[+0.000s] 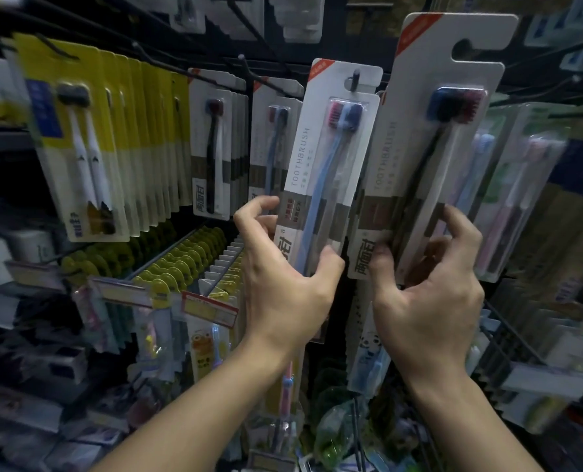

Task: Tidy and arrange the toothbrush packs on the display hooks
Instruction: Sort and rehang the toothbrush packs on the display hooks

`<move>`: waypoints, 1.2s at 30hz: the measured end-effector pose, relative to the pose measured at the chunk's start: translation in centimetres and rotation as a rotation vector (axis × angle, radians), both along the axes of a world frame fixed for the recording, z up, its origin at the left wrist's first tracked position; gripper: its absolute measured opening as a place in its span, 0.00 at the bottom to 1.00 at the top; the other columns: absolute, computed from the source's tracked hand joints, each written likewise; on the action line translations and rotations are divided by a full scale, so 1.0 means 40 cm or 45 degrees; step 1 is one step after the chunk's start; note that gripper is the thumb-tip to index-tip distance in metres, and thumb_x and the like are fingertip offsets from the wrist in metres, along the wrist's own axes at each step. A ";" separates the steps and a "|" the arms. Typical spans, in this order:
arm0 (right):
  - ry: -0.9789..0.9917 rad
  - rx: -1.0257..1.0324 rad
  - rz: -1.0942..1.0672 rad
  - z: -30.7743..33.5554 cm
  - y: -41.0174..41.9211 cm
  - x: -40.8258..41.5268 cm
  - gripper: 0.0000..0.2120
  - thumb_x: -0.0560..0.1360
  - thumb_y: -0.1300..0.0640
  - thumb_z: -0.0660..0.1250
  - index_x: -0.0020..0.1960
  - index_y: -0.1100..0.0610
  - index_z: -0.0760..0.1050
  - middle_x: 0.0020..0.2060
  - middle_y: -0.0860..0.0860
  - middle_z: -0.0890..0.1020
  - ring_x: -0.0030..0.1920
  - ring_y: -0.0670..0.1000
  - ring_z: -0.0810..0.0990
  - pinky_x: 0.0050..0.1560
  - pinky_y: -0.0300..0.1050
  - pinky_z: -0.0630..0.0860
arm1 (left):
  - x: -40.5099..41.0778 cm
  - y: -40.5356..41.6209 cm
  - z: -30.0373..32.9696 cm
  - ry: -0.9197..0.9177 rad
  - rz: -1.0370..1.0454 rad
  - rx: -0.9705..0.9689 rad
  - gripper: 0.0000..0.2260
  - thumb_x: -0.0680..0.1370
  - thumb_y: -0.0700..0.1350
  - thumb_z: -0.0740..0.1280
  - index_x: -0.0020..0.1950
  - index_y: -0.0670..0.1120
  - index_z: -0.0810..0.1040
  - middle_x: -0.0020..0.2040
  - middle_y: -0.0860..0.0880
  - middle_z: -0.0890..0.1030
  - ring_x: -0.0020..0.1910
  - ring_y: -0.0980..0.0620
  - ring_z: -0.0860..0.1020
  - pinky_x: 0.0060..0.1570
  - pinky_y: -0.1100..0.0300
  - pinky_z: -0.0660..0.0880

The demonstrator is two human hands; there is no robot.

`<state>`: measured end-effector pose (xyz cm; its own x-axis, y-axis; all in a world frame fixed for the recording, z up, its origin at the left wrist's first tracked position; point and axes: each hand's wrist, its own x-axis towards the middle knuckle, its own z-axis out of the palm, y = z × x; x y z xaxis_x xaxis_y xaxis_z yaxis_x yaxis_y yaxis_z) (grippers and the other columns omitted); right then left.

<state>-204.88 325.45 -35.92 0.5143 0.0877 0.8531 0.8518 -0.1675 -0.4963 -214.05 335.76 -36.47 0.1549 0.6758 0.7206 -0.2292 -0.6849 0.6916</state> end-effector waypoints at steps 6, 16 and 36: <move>-0.040 0.026 0.028 -0.001 0.006 -0.003 0.29 0.77 0.51 0.74 0.73 0.56 0.65 0.42 0.49 0.78 0.37 0.56 0.81 0.36 0.53 0.78 | -0.027 0.024 0.003 -0.036 -0.013 0.073 0.29 0.73 0.46 0.77 0.68 0.49 0.64 0.60 0.45 0.75 0.62 0.45 0.76 0.62 0.47 0.75; -0.257 -0.038 -0.042 -0.009 0.038 -0.017 0.29 0.79 0.51 0.71 0.76 0.61 0.69 0.53 0.55 0.83 0.49 0.58 0.81 0.51 0.55 0.79 | -0.089 0.067 0.007 -0.119 0.109 0.126 0.27 0.75 0.45 0.75 0.70 0.45 0.69 0.60 0.54 0.76 0.63 0.58 0.77 0.61 0.62 0.75; -0.259 -0.138 0.084 -0.011 0.169 -0.110 0.33 0.77 0.53 0.70 0.79 0.60 0.66 0.57 0.59 0.85 0.48 0.60 0.86 0.51 0.42 0.75 | -0.244 0.218 -0.026 -0.093 0.552 0.256 0.16 0.76 0.47 0.76 0.62 0.43 0.80 0.66 0.47 0.76 0.68 0.57 0.74 0.67 0.67 0.69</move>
<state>-209.28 332.21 -36.37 0.3227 0.2120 0.9225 0.9434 -0.1515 -0.2952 -223.83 344.49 -37.52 -0.1665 0.5131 0.8420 0.0640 -0.8465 0.5285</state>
